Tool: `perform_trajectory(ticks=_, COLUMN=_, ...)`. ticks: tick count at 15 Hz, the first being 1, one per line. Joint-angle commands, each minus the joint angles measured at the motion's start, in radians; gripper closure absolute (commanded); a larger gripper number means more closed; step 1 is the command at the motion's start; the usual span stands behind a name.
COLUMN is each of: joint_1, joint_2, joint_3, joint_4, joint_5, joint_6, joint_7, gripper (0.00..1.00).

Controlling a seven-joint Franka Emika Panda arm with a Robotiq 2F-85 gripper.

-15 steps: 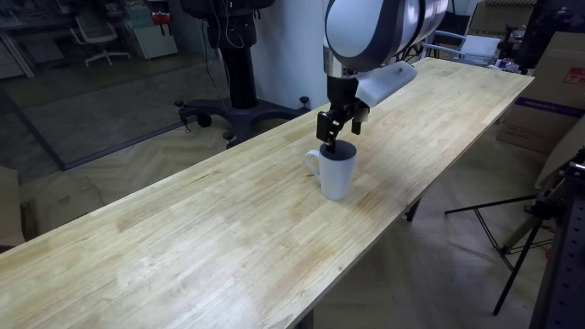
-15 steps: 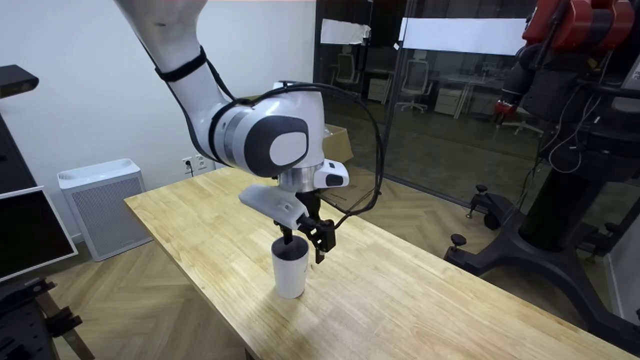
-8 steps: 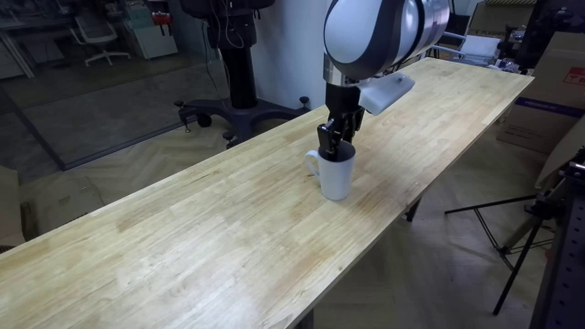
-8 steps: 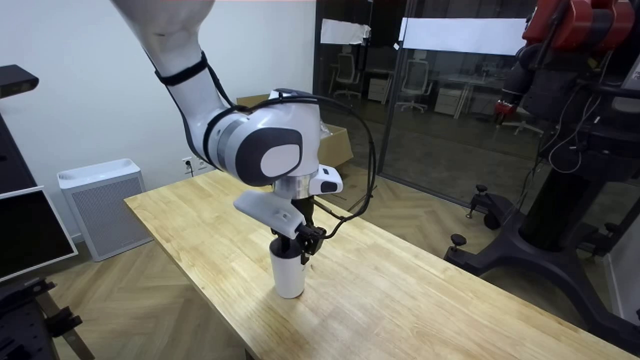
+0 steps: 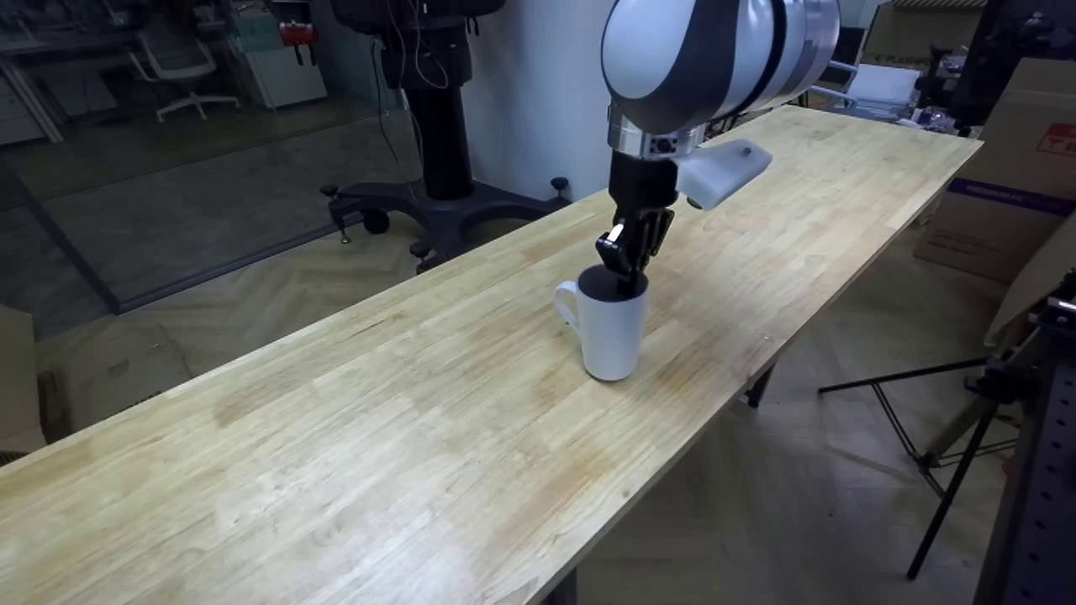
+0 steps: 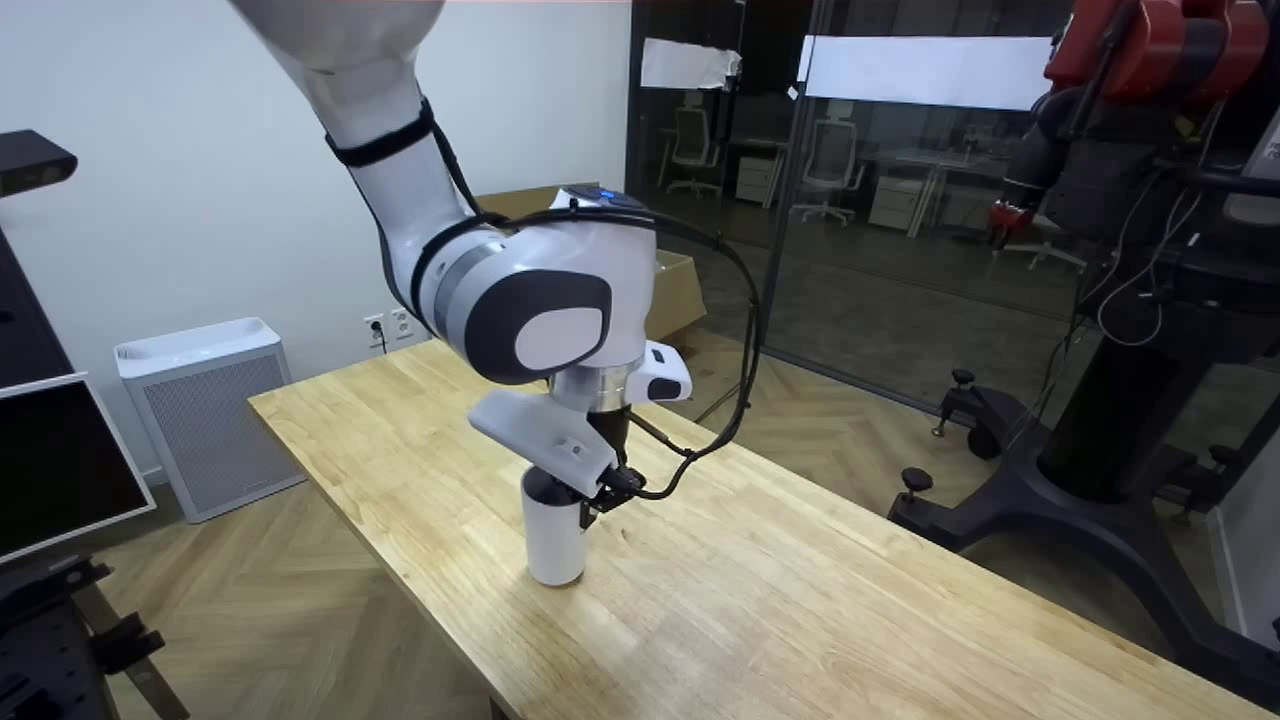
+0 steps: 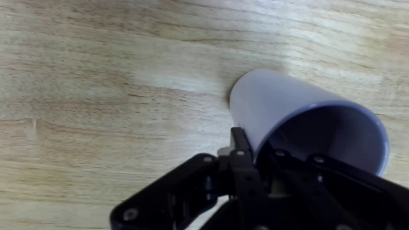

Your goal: Slide the mug forward towards the right

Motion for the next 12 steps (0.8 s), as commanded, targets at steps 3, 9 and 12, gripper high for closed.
perform_trajectory(ticks=3, joint_1=-0.018, joint_2=0.0, joint_3=0.033, joint_4=-0.012, joint_5=0.017, joint_6=-0.035, joint_7=-0.054, gripper=0.9)
perform_trajectory(ticks=9, joint_1=0.031, joint_2=0.0, joint_3=-0.001, joint_4=0.0, joint_5=0.018, joint_6=-0.033, joint_7=0.033, gripper=0.98)
perform_trajectory(ticks=12, joint_1=0.067, joint_2=0.023, joint_3=-0.065, joint_4=0.052, joint_5=0.026, joint_6=0.0, joint_7=0.162, gripper=0.98)
